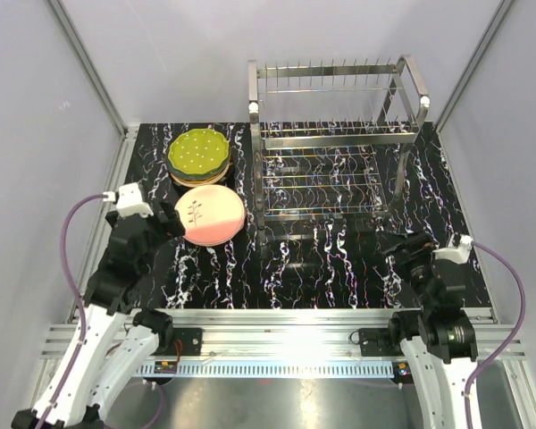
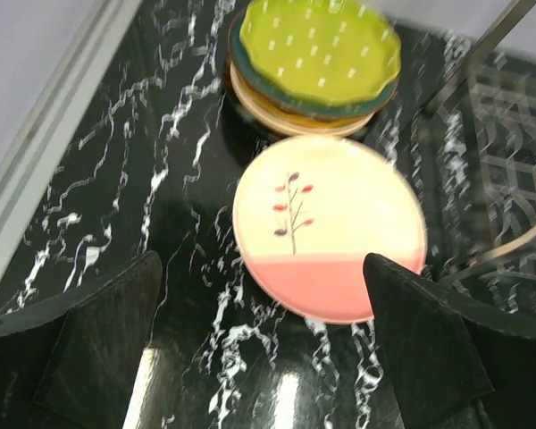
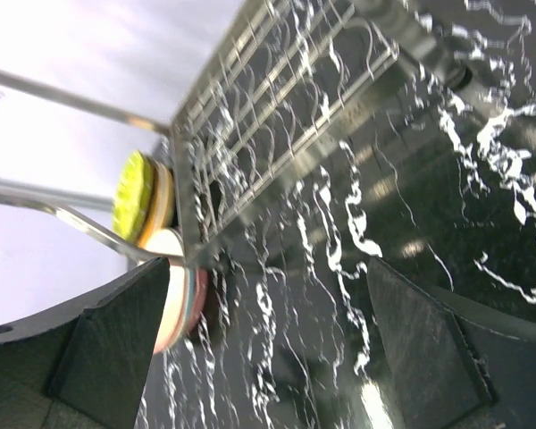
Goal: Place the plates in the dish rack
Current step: Grab a plate with the left arm
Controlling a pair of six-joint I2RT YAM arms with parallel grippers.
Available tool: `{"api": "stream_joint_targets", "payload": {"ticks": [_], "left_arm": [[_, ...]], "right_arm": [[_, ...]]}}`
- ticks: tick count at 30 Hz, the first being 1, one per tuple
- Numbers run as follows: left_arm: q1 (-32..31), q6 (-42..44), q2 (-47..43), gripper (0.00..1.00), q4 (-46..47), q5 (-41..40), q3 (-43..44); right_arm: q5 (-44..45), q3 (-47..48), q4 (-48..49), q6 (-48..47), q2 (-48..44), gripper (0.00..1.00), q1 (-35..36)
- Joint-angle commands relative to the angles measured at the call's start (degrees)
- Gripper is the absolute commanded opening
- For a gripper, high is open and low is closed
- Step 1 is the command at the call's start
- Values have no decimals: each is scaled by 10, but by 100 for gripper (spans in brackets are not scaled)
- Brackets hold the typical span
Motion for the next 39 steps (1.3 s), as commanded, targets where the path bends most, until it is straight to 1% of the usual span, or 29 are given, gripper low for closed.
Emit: {"api": "stream_joint_targets", "payload": {"ticks": [1,4,6,9,12,14,15,18,21,25,26,27,28,29,31,32,33,35,39], "left_arm": [[-1,-7,59,99,-9,-11,11],[0,-12,89,99,-11,-5,12],[0,-18,101,96,-16,-15,14],[0,-30,137,94,-22,-22,19],[0,-48,185,93,-28,-20,28],[8,-61,228,92,-30,-18,35],[15,-67,242,91,-37,-2,40],[56,-98,286,91,-39,47,48],[73,-121,299,91,-32,59,44],[97,-133,338,90,-18,97,48],[100,-135,347,82,-14,105,48],[103,-137,355,77,-4,122,48],[109,-142,370,74,1,130,50],[112,-144,379,67,4,136,51],[128,-158,401,60,5,147,49],[134,-165,405,53,6,154,47],[147,-173,406,51,17,173,41],[154,-181,404,49,31,184,27],[166,-194,407,51,37,190,29]], "right_arm": [[-42,39,4,-36,49,100,-1],[-30,51,-11,-51,58,100,-2],[-20,48,-16,-51,53,100,-1],[-18,26,-15,-39,25,100,-1],[-18,7,-6,-28,-19,100,-1],[-19,3,0,-26,-31,100,-1],[-2,3,5,-26,-35,100,-1],[2,8,11,-34,-31,100,-1],[2,17,12,-53,-12,100,-1],[4,16,16,-59,9,100,-1],[5,13,17,-59,12,100,-1],[5,11,19,-59,14,100,-1],[7,11,21,-59,16,100,-1],[8,11,21,-59,16,100,-1],[5,13,20,-62,18,100,-1],[3,15,19,-63,16,100,-1],[3,17,19,-64,14,100,-1],[5,15,20,-64,11,100,-1],[10,9,23,-62,8,100,-2]]}}
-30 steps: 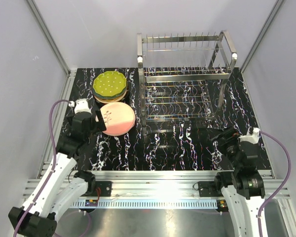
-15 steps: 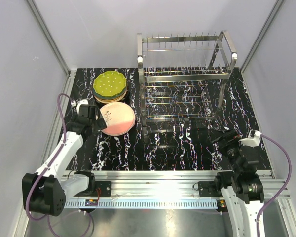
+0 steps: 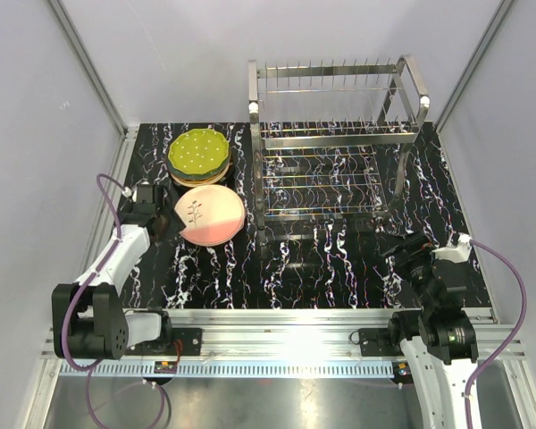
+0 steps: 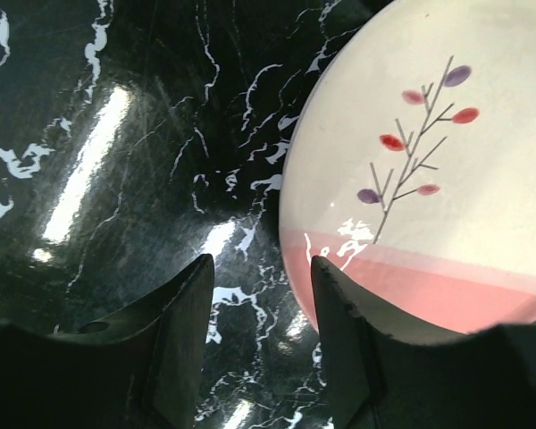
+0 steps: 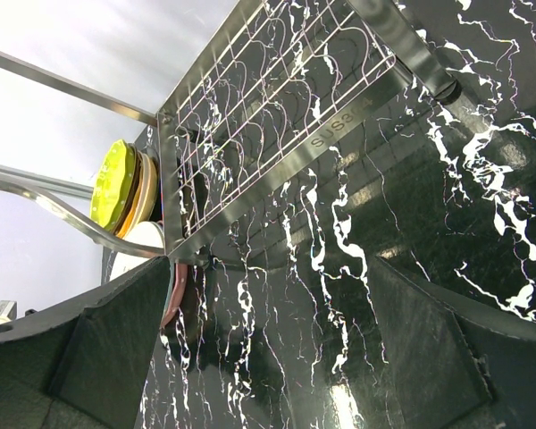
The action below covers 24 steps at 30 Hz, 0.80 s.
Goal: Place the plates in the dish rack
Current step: Grab a plate with the left arm
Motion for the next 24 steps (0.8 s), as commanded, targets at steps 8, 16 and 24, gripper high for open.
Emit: {"api": "stream_joint_targets", "payload": {"ticks": [8,16,24], "left_arm": [[5,-43,25,44,54,34,6],[5,-38,38,33,48,16,5],[8,-36,62,20,53,43,3]], "right_arm": [[10,2,29,-13,2,100,-1],[9,0,32,-13,-2,100,-1],[16,-1,33,-11,-4,100,-1]]}}
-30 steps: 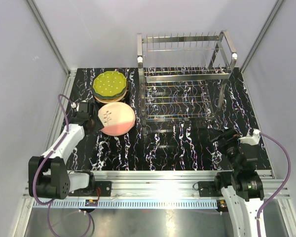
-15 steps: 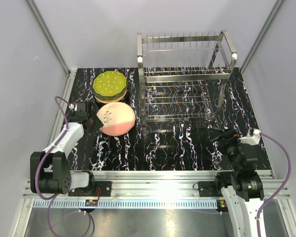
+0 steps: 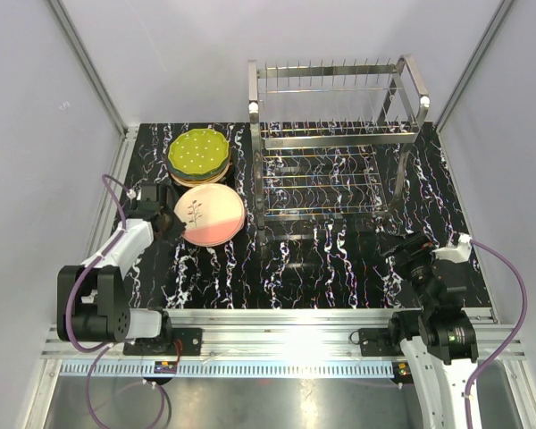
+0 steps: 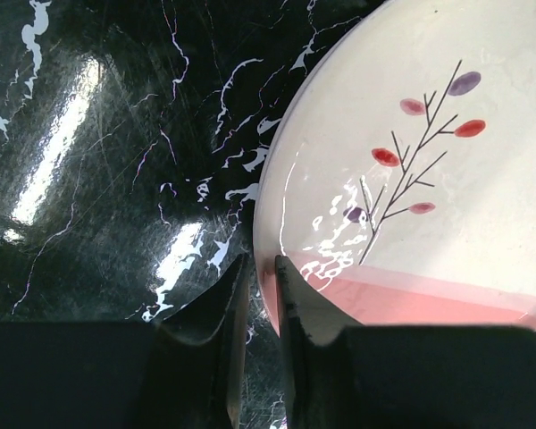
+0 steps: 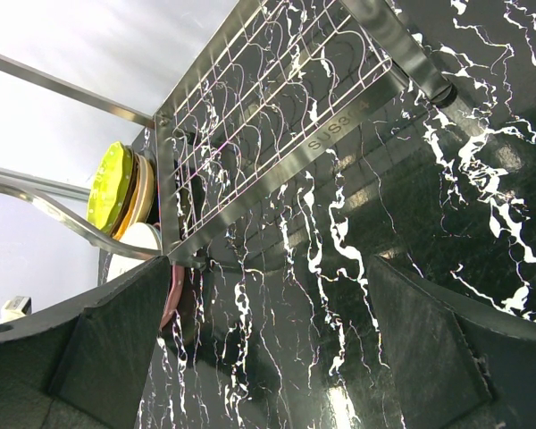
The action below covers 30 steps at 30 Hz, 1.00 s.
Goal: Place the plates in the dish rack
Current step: Grab a plate with the left arm
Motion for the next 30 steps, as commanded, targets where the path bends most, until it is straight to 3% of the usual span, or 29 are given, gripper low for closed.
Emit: {"api": "stream_joint_targets", "payload": {"ticks": [1,7,17,21,27,30], "left_arm": [[3,-1,5,19,14,13,3],[3,-1,-21,0,11,1,1],[3,5,-91,0,21,-15,-12],[3,6,-102,0,23,-12,-13],[3,5,-121,0,28,-4,-18],[2,7,-129,0,29,-1,-19]], "right_arm": [[12,-2,32,-6,-3,100,-2],[16,0,27,-5,-3,100,-2],[-3,8,22,-10,-2,100,-1],[-77,8,53,-48,12,100,-1],[-246,-13,172,-74,79,100,-1],[-282,-3,199,-95,123,100,-1]]}}
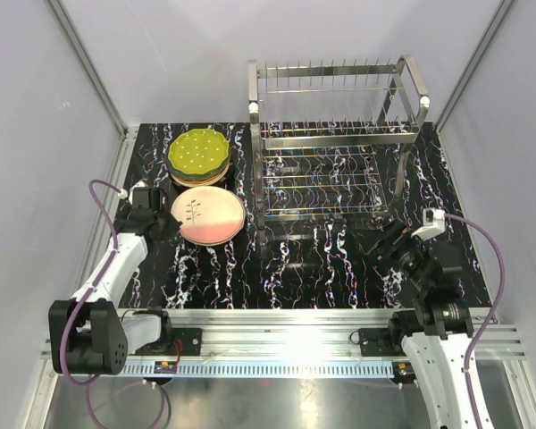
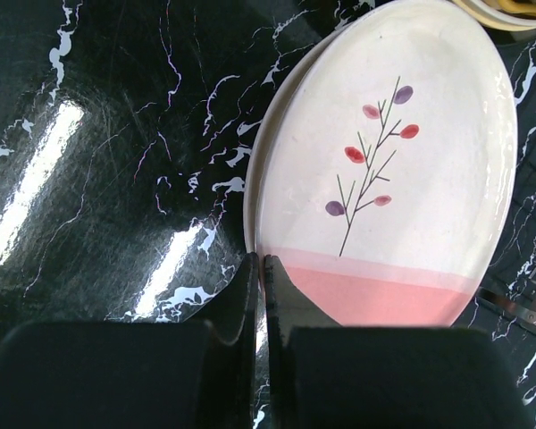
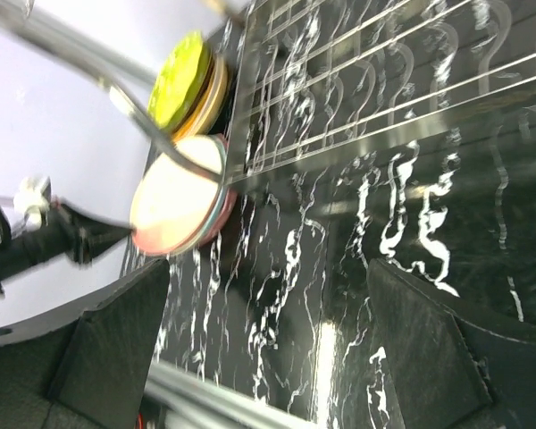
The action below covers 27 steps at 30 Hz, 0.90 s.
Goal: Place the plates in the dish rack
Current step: Grab a plate with the left arm
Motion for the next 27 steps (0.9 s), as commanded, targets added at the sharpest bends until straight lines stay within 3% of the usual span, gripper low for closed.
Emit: {"api": "stream_joint_targets", "payload": {"ticks": [1,9,17,20,22,25,27], "left_arm": [[1,12,-28,0,32,3,3],[1,14,-35,0,39,19,2],[1,18,-37,0,40,21,4],[1,20,-35,0,38,20,7],[1,22,-33,0,39,23,9],[1,24,-33,0,38,26,11],[1,24,-33,0,38,26,12]], "right_arm": [[-94,11,76,-41,39,100,-2],[-116,66,92,-92,77,100,-1],[-97,196,147,-128,240,100,13],[-46,273,117,-152,306,100,56],[42,337,67,-176,348,100,134],[125,362,59,-219,362,100,244],[133,344,78,-220,348,100,269]]}}
